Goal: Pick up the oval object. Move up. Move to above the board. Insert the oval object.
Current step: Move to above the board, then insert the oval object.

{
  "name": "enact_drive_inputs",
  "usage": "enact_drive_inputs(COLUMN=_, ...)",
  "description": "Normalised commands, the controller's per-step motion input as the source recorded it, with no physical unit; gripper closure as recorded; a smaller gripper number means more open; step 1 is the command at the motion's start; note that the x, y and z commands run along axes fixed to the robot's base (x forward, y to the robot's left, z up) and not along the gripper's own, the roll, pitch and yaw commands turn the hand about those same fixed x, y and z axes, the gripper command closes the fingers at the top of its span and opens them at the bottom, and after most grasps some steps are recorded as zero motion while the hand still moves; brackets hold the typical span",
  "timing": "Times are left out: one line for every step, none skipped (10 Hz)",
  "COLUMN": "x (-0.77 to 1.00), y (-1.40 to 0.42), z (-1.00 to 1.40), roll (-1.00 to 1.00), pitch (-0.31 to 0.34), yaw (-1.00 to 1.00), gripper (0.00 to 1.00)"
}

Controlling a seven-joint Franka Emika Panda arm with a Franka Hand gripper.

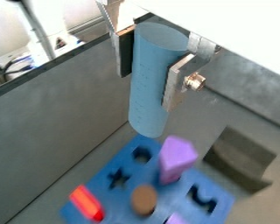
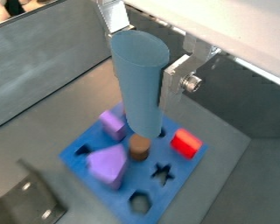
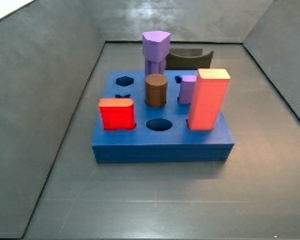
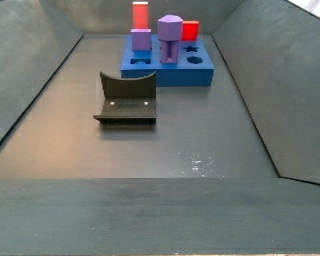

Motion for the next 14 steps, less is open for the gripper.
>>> enact_drive_inputs(x=0.13, y=-0.73, z=-0.01, roll=0.0, pitch=0.07, yaw=0.01, gripper=1.0)
enact_drive_inputs(x=0.09, y=-0.37, z=0.0, roll=0.01, pitch=0.075, yaw=0.01, gripper=1.0)
enact_drive_inputs(x=0.08, y=-0.26, z=0.01, roll=0.01, pitch=0.075, yaw=0.01, gripper=1.0)
enact_drive_inputs(x=0.29, y=-0.43, z=-0.67, roll=0.02, pitch=-0.191, yaw=0.45, gripper=1.0)
enact_drive_inputs(x=0.15, y=-0.44, z=-0.68, roll=0.15, pitch=-0.171, yaw=0.5, gripper=1.0)
enact_drive_inputs(x=0.15, y=-0.43, z=-0.65, roll=0.2, pitch=-0.166, yaw=0.49, gripper=1.0)
enact_drive_inputs(x=0.23, y=-0.39, z=-0.58, roll=0.2, pitch=-0.171, yaw=0.43, gripper=1.0)
enact_drive_inputs(x=0.35, y=-0.38, z=-0.56, roll=0.18, pitch=-0.154, yaw=0.35, gripper=1.0)
enact_drive_inputs(x=0.47, y=-0.35, z=-0.57, roll=0.18, pitch=-0.124, yaw=0.26, gripper=1.0)
enact_drive_inputs(x=0.58, y=-0.26, z=-0.61, roll=0.31, pitch=0.0, yaw=0.02, gripper=1.0)
enact_drive_inputs(x=0.48, y=-0.17, z=-0.59, roll=0.32, pitch=0.0, yaw=-0.19, gripper=1.0)
enact_drive_inputs(x=0.39, y=-0.11, z=-0.57, roll=0.35, pitch=0.0, yaw=-0.27, gripper=1.0)
enact_drive_inputs(x=0.25, y=-0.1, z=-0.61, roll=0.36, pitch=0.0, yaw=-0.17, gripper=1.0)
enact_drive_inputs(x=0.01, y=-0.12, z=-0.72, roll=0.24, pitch=-0.02, yaw=0.06, gripper=1.0)
